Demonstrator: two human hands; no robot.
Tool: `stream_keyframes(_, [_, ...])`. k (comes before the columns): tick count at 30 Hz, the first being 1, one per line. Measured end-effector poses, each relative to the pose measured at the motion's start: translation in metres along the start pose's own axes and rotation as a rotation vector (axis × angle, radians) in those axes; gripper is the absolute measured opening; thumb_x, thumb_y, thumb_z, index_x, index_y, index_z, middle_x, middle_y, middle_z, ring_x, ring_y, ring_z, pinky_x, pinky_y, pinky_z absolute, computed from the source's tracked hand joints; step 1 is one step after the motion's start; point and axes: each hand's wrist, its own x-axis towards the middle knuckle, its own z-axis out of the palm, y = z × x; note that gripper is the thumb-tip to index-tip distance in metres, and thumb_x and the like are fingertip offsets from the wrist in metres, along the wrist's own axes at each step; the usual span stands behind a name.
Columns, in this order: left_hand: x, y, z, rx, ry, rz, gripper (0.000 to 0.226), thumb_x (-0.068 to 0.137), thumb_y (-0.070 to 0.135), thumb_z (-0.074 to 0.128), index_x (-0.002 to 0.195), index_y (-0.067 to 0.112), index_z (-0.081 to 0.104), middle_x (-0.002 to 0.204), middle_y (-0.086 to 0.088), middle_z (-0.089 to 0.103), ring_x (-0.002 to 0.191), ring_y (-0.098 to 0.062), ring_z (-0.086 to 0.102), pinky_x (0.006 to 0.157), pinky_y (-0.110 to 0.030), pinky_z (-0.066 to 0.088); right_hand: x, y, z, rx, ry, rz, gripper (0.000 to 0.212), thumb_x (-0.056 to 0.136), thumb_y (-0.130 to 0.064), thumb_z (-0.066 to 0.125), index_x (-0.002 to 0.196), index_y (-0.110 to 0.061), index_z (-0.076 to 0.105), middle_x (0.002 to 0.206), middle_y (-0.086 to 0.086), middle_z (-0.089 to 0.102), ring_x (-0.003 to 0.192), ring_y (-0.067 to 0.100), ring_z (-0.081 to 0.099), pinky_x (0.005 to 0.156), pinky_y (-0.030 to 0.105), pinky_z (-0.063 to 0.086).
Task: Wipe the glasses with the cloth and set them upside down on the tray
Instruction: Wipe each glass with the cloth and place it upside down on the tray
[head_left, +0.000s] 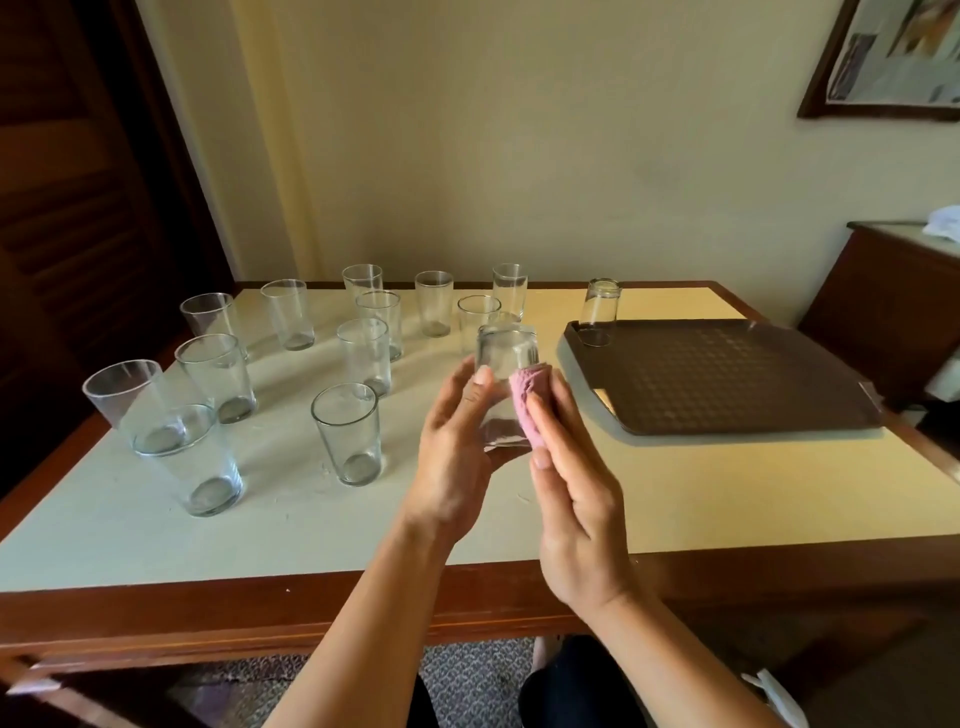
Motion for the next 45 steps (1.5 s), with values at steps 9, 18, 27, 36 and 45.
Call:
stream_keyframes(9, [-0.001,-0.003,0.007,-0.084,-0.01,-0.02,0.057,0.097,0.029,0.052,0.154,0.024,0.048,0.135,-0.009,0.07,0.094,-0.027,0.071,0.078,-0.041,0.059,-0.008,-0.013,0.001,0.093,0.006,0.061,0.048,0.102,0.006,0.041,0.15,0.0,0.042,0.163,0.015,0.034,0.155,0.033,0.026,0.122,0.055,0.031])
stream_keyframes(18, [-0.013,-0.004,0.022,-0.051,-0.021,0.072,0.071,0.086,0.033,0.079,0.15,0.017,0.054,0.141,-0.012,0.066,0.104,-0.031,0.062,0.084,-0.035,0.051,0.014,-0.015,-0.006,0.222,0.058,0.073,0.048,0.104,0.005,0.038,0.152,0.002,0.036,0.164,0.017,0.03,0.155,0.035,0.023,0.124,0.058,0.025])
stream_keyframes(27, [-0.021,-0.002,0.025,0.016,-0.079,0.079,0.076,0.085,0.031,0.077,0.155,0.035,0.046,0.132,-0.02,0.064,0.088,-0.03,0.061,0.092,-0.048,0.051,0.032,-0.023,-0.02,0.122,0.121,0.048,0.046,0.104,0.003,0.04,0.15,-0.001,0.04,0.165,0.01,0.031,0.156,0.024,0.023,0.125,0.046,0.027])
stream_keyframes(36, [-0.029,0.001,0.022,0.033,-0.103,0.074,0.069,0.095,0.031,0.062,0.16,0.032,0.036,0.131,-0.018,0.069,0.093,-0.029,0.067,0.092,-0.05,0.053,0.027,-0.029,-0.02,0.132,0.039,0.057,0.046,0.104,0.005,0.04,0.15,0.001,0.042,0.163,0.005,0.035,0.155,0.024,0.026,0.125,0.045,0.029])
stream_keyframes(45, [-0.034,0.009,0.016,0.056,-0.073,0.037,0.054,0.096,0.039,0.06,0.15,0.038,0.049,0.12,-0.008,0.076,0.089,-0.022,0.072,0.083,-0.04,0.058,-0.007,-0.038,-0.011,0.188,0.007,0.103,0.046,0.103,0.005,0.042,0.148,-0.002,0.045,0.165,0.011,0.032,0.154,0.027,0.028,0.123,0.04,0.032])
